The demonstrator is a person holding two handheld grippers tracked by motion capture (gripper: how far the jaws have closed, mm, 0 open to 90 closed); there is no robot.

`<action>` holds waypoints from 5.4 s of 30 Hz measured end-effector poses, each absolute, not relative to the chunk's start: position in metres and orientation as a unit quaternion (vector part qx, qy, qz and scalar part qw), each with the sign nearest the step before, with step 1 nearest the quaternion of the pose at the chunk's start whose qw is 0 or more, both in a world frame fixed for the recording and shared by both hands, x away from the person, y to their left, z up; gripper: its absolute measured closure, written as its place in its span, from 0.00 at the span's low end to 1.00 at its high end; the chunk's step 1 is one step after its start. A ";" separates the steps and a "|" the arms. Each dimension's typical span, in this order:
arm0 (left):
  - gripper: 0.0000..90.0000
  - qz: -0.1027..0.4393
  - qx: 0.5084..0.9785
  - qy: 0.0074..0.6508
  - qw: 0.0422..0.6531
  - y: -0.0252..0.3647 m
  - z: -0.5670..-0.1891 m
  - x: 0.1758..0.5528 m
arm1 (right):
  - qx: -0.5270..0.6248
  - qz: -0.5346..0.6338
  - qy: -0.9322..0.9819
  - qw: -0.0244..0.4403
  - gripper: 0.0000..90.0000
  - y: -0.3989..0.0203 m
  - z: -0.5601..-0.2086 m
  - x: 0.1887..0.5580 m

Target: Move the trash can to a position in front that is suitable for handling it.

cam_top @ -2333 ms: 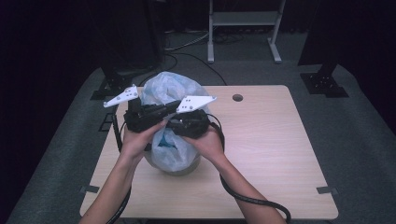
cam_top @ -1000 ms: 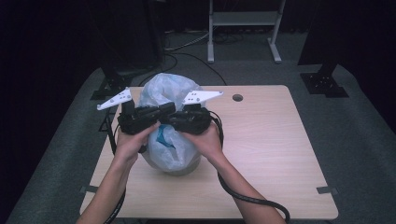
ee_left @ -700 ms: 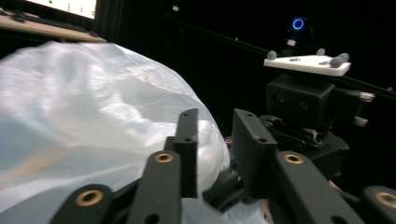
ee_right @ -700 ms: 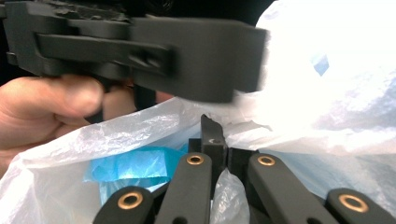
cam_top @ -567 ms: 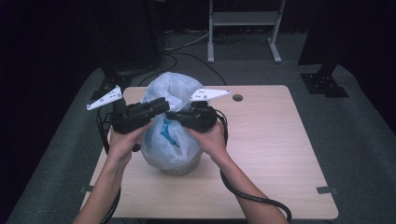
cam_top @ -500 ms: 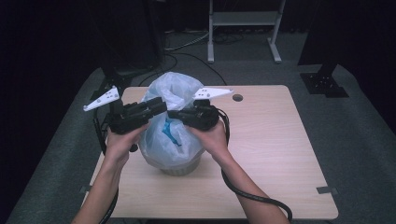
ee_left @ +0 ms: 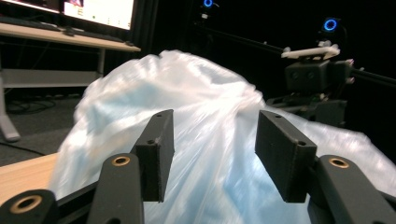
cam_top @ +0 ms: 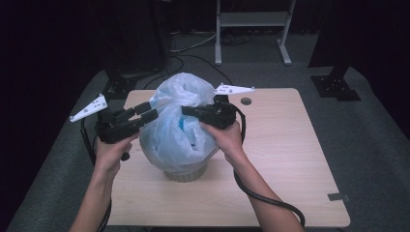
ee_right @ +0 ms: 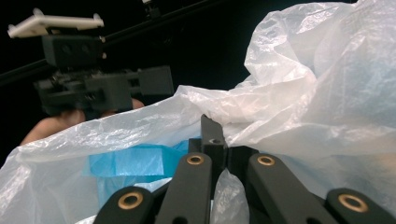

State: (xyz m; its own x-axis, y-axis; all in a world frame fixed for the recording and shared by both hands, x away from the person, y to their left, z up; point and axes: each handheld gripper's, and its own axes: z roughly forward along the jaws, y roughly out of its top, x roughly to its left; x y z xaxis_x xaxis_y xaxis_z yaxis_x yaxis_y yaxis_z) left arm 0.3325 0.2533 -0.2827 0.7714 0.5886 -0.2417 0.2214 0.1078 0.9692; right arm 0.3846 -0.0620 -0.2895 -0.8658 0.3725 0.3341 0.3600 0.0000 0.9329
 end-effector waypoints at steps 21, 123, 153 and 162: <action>0.40 0.162 0.642 0.345 0.666 0.288 -0.306 0.324 | 0.259 0.690 0.675 0.036 0.99 -0.095 -0.243 0.385; 0.23 0.160 0.646 0.386 0.639 0.299 -0.338 0.325 | 0.430 0.610 0.654 0.124 0.99 -0.224 -0.315 0.432; 0.23 0.154 0.644 0.391 0.639 0.303 -0.347 0.323 | 0.427 0.574 0.698 0.040 0.99 -0.154 -0.433 0.444; 0.23 0.152 0.645 0.392 0.638 0.303 -0.349 0.324 | 0.427 0.563 0.706 0.039 0.99 -0.154 -0.439 0.443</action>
State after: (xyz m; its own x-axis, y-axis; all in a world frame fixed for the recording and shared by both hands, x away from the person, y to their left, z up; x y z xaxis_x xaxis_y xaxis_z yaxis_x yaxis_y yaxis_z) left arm 0.3236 0.3026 -0.3486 0.6463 0.7003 -0.3031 0.3117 0.1203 0.9425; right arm 0.4429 -0.1541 -0.4391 -0.6324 0.6469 0.4262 0.5595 0.0008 0.8288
